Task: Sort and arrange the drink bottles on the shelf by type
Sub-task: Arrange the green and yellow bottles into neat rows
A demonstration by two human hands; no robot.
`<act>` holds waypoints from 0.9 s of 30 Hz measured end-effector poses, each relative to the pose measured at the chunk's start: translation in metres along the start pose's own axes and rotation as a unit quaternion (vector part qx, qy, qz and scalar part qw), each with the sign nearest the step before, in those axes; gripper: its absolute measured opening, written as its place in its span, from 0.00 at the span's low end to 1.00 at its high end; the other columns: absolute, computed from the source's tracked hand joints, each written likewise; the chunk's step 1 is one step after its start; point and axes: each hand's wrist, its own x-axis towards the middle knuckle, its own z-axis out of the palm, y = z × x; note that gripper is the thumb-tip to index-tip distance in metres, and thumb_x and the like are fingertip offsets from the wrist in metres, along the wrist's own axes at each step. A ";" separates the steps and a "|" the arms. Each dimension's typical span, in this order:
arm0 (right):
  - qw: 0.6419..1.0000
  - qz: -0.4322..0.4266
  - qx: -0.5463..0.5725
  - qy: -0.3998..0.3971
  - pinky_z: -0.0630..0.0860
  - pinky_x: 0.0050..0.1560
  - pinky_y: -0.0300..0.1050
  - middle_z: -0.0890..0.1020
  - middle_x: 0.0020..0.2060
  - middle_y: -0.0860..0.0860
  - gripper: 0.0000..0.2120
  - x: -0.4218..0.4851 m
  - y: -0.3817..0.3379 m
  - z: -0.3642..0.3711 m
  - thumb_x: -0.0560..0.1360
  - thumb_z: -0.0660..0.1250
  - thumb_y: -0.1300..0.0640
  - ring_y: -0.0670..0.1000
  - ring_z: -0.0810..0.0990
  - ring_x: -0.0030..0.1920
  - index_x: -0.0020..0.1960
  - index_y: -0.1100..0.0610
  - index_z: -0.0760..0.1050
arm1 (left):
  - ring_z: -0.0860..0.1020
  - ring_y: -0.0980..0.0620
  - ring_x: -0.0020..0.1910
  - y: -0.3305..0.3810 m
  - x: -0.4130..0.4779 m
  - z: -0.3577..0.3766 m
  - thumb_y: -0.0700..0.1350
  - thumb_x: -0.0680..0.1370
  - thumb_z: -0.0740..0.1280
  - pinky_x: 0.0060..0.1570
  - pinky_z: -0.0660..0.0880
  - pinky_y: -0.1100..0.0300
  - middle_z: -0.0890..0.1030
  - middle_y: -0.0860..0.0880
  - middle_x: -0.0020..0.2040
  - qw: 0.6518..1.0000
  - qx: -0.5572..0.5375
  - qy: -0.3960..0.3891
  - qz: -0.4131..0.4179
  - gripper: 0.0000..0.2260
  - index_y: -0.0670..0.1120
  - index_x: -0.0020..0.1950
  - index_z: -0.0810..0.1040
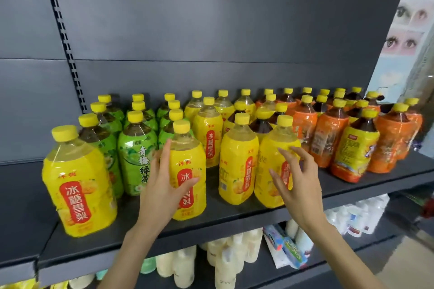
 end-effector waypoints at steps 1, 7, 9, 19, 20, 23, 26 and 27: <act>1.000 0.004 0.020 -0.004 0.76 0.54 0.57 0.62 0.68 0.52 0.26 0.004 0.004 0.001 0.74 0.62 0.43 0.56 0.64 0.67 0.70 0.48 0.63 | 0.64 0.43 0.72 0.004 0.001 0.006 0.62 0.69 0.69 0.57 0.72 0.41 0.51 0.49 0.78 1.000 0.005 0.005 -0.006 0.45 0.65 0.74 0.40; 0.995 0.011 0.097 -0.032 0.77 0.55 0.60 0.47 0.75 0.49 0.41 0.023 0.018 0.020 0.72 0.72 0.47 0.61 0.59 0.73 0.75 0.40 0.50 | 0.64 0.46 0.71 0.021 0.006 0.034 0.56 0.69 0.71 0.50 0.76 0.47 0.54 0.48 0.77 0.999 0.015 0.049 -0.009 0.46 0.60 0.77 0.44; 0.994 0.020 0.096 -0.043 0.79 0.48 0.59 0.47 0.75 0.49 0.42 0.027 0.023 0.022 0.71 0.72 0.50 0.61 0.62 0.71 0.75 0.38 0.49 | 0.65 0.53 0.66 0.027 0.008 0.041 0.55 0.69 0.72 0.48 0.76 0.50 0.54 0.47 0.77 0.998 0.014 0.058 -0.016 0.45 0.58 0.77 0.46; 0.997 0.047 0.051 -0.039 0.79 0.37 0.52 0.49 0.74 0.48 0.43 0.032 0.060 0.008 0.70 0.73 0.50 0.61 0.69 0.65 0.73 0.36 0.48 | 0.66 0.57 0.45 0.028 0.010 0.050 0.55 0.69 0.72 0.32 0.69 0.63 0.55 0.43 0.73 0.998 0.031 0.049 -0.015 0.45 0.58 0.77 0.47; 0.997 0.049 0.048 -0.036 0.78 0.35 0.51 0.49 0.74 0.48 0.44 0.035 0.065 0.006 0.70 0.73 0.51 0.61 0.69 0.65 0.73 0.36 0.48 | 0.66 0.59 0.42 0.028 0.009 0.051 0.55 0.69 0.72 0.31 0.68 0.64 0.55 0.43 0.73 0.998 0.031 0.049 -0.011 0.45 0.59 0.76 0.46; 0.997 0.054 0.039 -0.028 0.77 0.31 0.48 0.50 0.74 0.46 0.43 0.044 0.079 0.006 0.69 0.75 0.53 0.58 0.65 0.68 0.74 0.40 0.51 | 0.68 0.61 0.39 0.028 0.008 0.053 0.56 0.70 0.70 0.28 0.67 0.67 0.57 0.44 0.74 0.998 0.031 0.056 0.002 0.43 0.61 0.75 0.44; 0.997 0.055 0.031 -0.032 0.79 0.35 0.50 0.50 0.74 0.48 0.42 0.053 0.092 0.008 0.69 0.75 0.54 0.58 0.59 0.71 0.74 0.44 0.53 | 0.69 0.61 0.40 0.028 0.007 0.053 0.57 0.71 0.70 0.27 0.66 0.68 0.58 0.45 0.74 0.998 0.037 0.056 0.002 0.42 0.60 0.75 0.44; 0.997 0.058 0.032 -0.034 0.79 0.35 0.50 0.50 0.74 0.48 0.42 0.056 0.096 0.010 0.70 0.75 0.54 0.58 0.58 0.71 0.75 0.44 0.53 | 0.70 0.60 0.43 0.026 0.007 0.053 0.58 0.71 0.69 0.27 0.66 0.68 0.58 0.45 0.74 0.998 0.042 0.054 0.004 0.42 0.61 0.75 0.43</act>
